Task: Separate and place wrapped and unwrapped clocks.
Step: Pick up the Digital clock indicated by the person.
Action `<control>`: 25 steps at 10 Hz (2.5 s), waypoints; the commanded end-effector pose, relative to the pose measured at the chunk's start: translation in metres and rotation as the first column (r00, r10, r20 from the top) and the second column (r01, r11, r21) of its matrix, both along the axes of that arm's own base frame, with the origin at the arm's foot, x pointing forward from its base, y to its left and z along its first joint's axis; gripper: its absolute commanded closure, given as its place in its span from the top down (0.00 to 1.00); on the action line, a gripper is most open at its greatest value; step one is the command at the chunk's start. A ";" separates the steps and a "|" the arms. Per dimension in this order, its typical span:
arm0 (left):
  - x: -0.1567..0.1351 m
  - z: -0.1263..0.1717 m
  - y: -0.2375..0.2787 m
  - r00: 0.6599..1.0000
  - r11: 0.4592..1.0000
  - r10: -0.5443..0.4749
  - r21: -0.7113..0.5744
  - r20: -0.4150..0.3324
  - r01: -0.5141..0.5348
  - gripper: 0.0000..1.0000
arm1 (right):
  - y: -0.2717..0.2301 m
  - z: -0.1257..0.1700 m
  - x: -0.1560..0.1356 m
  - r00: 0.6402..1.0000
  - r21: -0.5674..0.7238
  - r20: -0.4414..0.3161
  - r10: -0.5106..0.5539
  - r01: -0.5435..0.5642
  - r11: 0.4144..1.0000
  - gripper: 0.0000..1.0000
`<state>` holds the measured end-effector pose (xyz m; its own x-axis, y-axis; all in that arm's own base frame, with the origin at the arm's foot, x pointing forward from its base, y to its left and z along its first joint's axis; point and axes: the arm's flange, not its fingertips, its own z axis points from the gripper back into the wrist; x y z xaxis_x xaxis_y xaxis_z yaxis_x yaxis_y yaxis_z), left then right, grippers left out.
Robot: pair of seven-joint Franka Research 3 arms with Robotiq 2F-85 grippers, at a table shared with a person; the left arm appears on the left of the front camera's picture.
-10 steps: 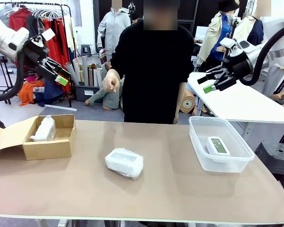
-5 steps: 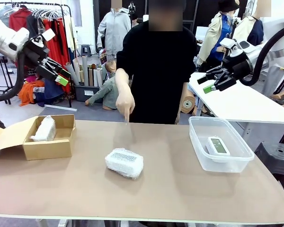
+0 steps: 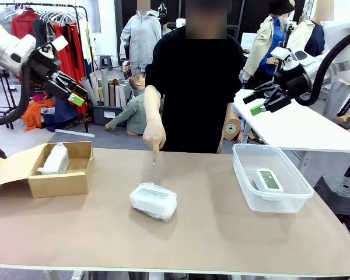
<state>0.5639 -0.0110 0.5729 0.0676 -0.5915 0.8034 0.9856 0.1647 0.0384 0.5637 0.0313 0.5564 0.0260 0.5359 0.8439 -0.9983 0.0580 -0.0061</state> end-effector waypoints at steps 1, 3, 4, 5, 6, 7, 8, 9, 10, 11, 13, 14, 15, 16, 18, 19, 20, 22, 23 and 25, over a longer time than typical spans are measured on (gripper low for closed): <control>-0.001 0.000 0.000 1.000 1.000 -0.002 -0.001 -0.002 0.002 1.00 | 0.000 0.002 -0.001 1.000 0.000 0.008 0.003 -0.003 1.000 1.00; -0.001 0.000 0.000 1.000 1.000 -0.002 -0.001 -0.002 0.002 1.00 | 0.000 0.002 -0.001 1.000 0.000 0.008 0.003 -0.003 1.000 1.00; -0.001 0.000 0.000 1.000 1.000 -0.002 -0.001 -0.002 0.002 1.00 | 0.000 0.002 -0.001 1.000 0.000 0.008 0.003 -0.003 1.000 1.00; -0.001 0.000 0.000 1.000 1.000 -0.002 -0.001 -0.002 0.002 1.00 | 0.000 0.002 -0.001 1.000 0.000 0.008 0.003 -0.003 1.000 1.00; -0.001 0.000 0.000 1.000 1.000 -0.002 -0.001 -0.002 0.002 1.00 | 0.000 0.002 -0.001 1.000 0.000 0.008 0.003 -0.003 1.000 1.00; -0.001 0.000 0.000 1.000 1.000 -0.002 -0.001 -0.002 0.002 1.00 | 0.000 0.002 -0.001 1.000 0.000 0.008 0.003 -0.003 1.000 1.00; -0.001 0.000 0.000 1.000 1.000 -0.002 -0.001 -0.002 0.002 1.00 | 0.000 0.002 -0.001 1.000 0.000 0.008 0.003 -0.003 1.000 1.00; -0.001 0.000 0.000 1.000 1.000 -0.002 -0.001 -0.002 0.002 1.00 | 0.000 0.002 -0.001 1.000 0.000 0.008 0.003 -0.003 1.000 1.00; -0.001 0.000 0.000 1.000 1.000 -0.002 -0.001 -0.002 0.002 1.00 | 0.000 0.002 -0.001 1.000 0.000 0.008 0.003 -0.003 1.000 1.00; -0.001 0.000 0.000 1.000 1.000 -0.002 -0.001 -0.002 0.002 1.00 | 0.000 0.002 -0.001 1.000 0.000 0.008 0.003 -0.003 1.000 1.00; -0.001 0.000 0.000 1.000 1.000 -0.002 -0.001 -0.002 0.002 1.00 | 0.000 0.002 -0.001 1.000 0.000 0.008 0.003 -0.003 1.000 1.00; -0.001 0.000 0.000 1.000 1.000 -0.002 -0.001 -0.002 0.002 1.00 | 0.000 0.002 -0.001 1.000 0.000 0.008 0.003 -0.003 1.000 1.00; -0.001 0.000 0.000 1.000 1.000 -0.002 -0.001 -0.002 0.002 1.00 | 0.000 0.002 -0.001 1.000 0.000 0.008 0.003 -0.003 1.000 1.00; -0.001 0.000 0.000 1.000 1.000 -0.002 -0.001 -0.002 0.002 1.00 | 0.000 0.002 -0.001 1.000 0.000 0.008 0.003 -0.003 1.000 1.00; -0.001 0.000 0.000 1.000 1.000 -0.002 -0.001 -0.002 0.002 1.00 | 0.000 0.002 -0.001 1.000 0.000 0.008 0.003 -0.003 1.000 1.00; 0.000 0.000 0.000 1.000 1.000 0.000 0.000 0.000 0.000 1.00 | 0.000 0.002 -0.001 1.000 0.000 0.008 0.003 -0.003 1.000 1.00; -0.010 0.009 -0.014 1.000 1.000 -0.017 0.006 -0.017 0.017 1.00 | 0.000 0.002 -0.001 1.000 0.000 0.008 0.003 -0.003 1.000 1.00; -0.031 0.025 -0.034 0.996 0.995 -0.076 0.064 -0.040 0.078 1.00 | 0.000 0.002 -0.001 1.000 0.000 0.008 0.003 -0.003 1.000 1.00; -0.045 0.022 -0.049 0.996 0.990 -0.080 0.114 -0.030 0.083 1.00 | 0.000 0.002 -0.001 1.000 0.000 0.008 0.003 -0.003 1.000 1.00; -0.065 0.033 -0.062 0.978 0.965 -0.206 0.161 -0.011 0.205 1.00 | 0.000 0.002 -0.001 1.000 0.000 0.008 0.003 -0.003 1.000 1.00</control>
<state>0.5113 -0.0747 0.6078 -0.0205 -0.6993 0.7145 0.9992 0.0092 0.0377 0.5637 0.0314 0.5564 0.0259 0.5359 0.8439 -0.9983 0.0577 -0.0060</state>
